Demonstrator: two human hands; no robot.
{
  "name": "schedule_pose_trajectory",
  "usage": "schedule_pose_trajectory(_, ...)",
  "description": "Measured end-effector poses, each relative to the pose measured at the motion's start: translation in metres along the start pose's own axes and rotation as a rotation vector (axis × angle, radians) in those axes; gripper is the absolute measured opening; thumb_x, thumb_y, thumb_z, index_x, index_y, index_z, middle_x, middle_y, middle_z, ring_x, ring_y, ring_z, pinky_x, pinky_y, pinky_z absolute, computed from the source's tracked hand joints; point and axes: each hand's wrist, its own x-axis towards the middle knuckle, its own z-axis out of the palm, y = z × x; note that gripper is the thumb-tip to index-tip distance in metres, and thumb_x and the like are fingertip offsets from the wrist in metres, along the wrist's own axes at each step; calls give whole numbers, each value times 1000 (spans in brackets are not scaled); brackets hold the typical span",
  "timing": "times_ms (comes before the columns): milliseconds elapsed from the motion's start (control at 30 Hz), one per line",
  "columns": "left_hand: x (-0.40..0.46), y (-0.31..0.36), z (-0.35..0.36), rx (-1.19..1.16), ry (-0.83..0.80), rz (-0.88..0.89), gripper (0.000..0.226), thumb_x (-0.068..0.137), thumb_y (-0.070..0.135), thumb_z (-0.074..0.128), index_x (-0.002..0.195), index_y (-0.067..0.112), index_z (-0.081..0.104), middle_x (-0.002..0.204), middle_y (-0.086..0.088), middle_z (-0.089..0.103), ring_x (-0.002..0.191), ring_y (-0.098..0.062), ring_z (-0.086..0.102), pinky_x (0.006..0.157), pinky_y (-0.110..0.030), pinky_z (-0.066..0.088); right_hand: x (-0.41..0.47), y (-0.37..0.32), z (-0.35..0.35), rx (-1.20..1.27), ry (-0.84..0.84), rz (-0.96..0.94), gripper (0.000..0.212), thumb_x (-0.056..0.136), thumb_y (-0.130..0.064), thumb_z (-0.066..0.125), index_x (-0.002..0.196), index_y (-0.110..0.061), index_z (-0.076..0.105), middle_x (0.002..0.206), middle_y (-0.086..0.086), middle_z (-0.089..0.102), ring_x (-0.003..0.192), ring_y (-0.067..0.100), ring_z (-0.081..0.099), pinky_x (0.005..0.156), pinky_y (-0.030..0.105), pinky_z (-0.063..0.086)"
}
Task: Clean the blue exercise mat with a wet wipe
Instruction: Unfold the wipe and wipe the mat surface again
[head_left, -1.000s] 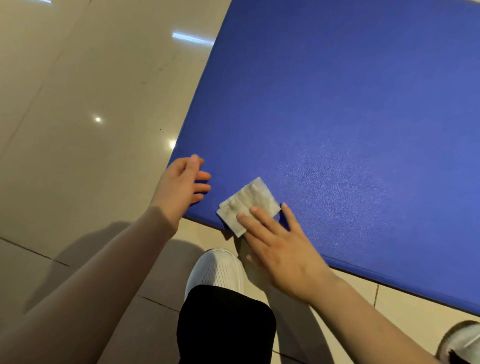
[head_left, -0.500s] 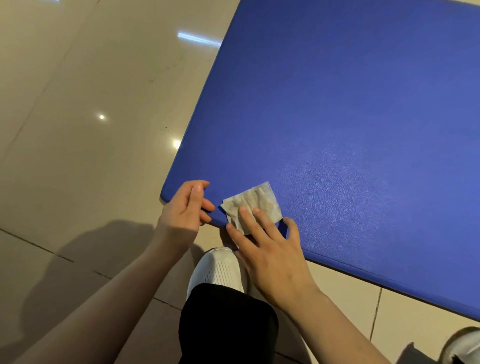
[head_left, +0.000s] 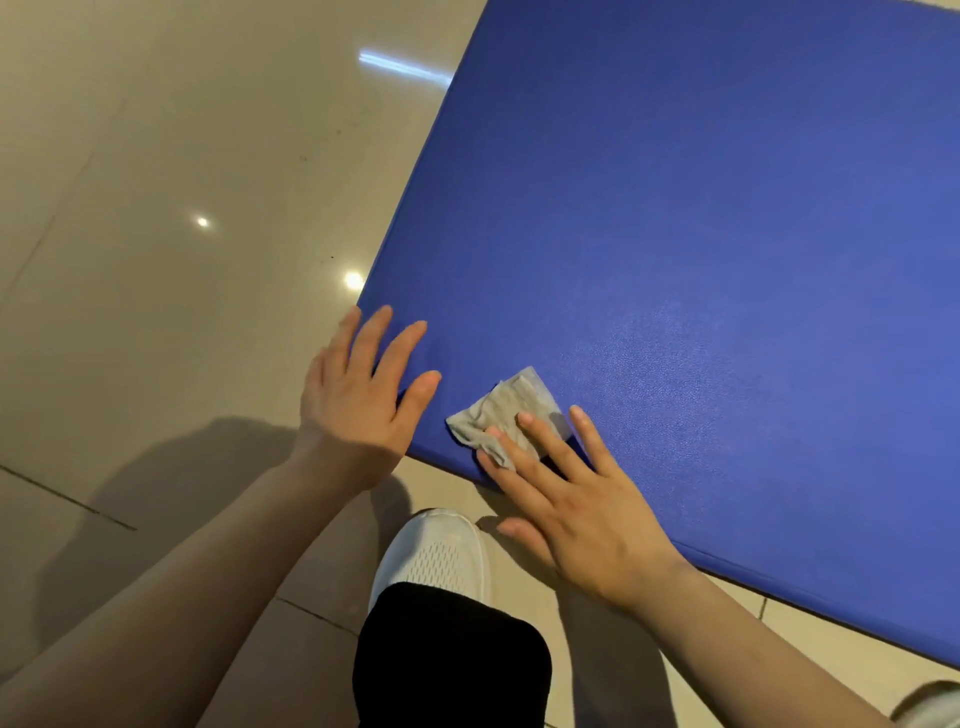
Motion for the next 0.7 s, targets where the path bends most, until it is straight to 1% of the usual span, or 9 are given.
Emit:
schedule_pose_trajectory(67,5,-1,6,146,-124,-117,67,95,61,11,155,31,8,164,-1,0,150,-25,-6,117,-52,10,6,14,-7,41,-30,131,74,101,-60,11,146,-12,45,148,6,47,139,30,41,117,50,15)
schedule_pose_trajectory(100,7,-2,10,166,-182,-150,65,96,61,9,154,33,-3,163,3,-12,149,-22,-14,119,-50,5,9,26,-10,51,-38,221,80,99,-64,8,146,-10,44,148,7,47,138,30,42,118,48,13)
schedule_pose_trajectory(167,10,-2,16,170,-253,-174,65,99,58,11,152,32,-16,160,4,-24,148,-21,-19,119,-48,1,12,55,-14,47,-33,421,88,95,-69,3,150,-10,38,152,8,41,141,29,37,118,43,2)
schedule_pose_trajectory(267,11,0,19,162,-291,-198,67,99,54,15,145,32,-28,155,5,-35,146,-21,-25,118,-47,-6,21,82,-19,61,-30,674,92,91,-71,-5,153,-10,27,160,7,26,150,24,15,117,45,-12)
schedule_pose_trajectory(367,9,2,18,169,-288,-194,66,99,53,15,135,32,-37,142,10,-45,145,-21,-27,118,-47,-9,44,48,-22,102,5,616,91,93,-70,8,148,-3,37,155,12,35,149,25,20,117,54,-2)
schedule_pose_trajectory(467,8,1,21,146,-255,-191,63,100,56,11,134,33,-37,141,11,-44,143,-16,-30,118,-48,-8,58,-1,-18,206,10,431,90,93,-72,11,151,-5,32,158,9,29,149,25,17,119,53,8)
schedule_pose_trajectory(567,9,-3,25,101,-228,-188,65,94,60,10,139,32,-28,154,8,-30,145,-16,-24,118,-48,-7,65,-2,-14,297,7,393,85,95,-70,6,153,-13,28,161,3,22,149,22,18,123,42,10)
schedule_pose_trajectory(633,8,-4,27,36,-146,-162,72,89,61,12,150,27,-8,161,3,-10,150,-23,-7,118,-50,-1,59,18,-14,286,19,417,84,96,-68,6,152,-12,32,159,4,28,147,22,25,120,38,10)
schedule_pose_trajectory(700,5,-5,29,-50,-40,-156,75,88,56,15,153,20,21,162,-6,11,149,-29,10,116,-55,6,51,52,-16,282,63,579,85,94,-69,5,154,-11,25,161,4,22,149,21,18,120,35,3)
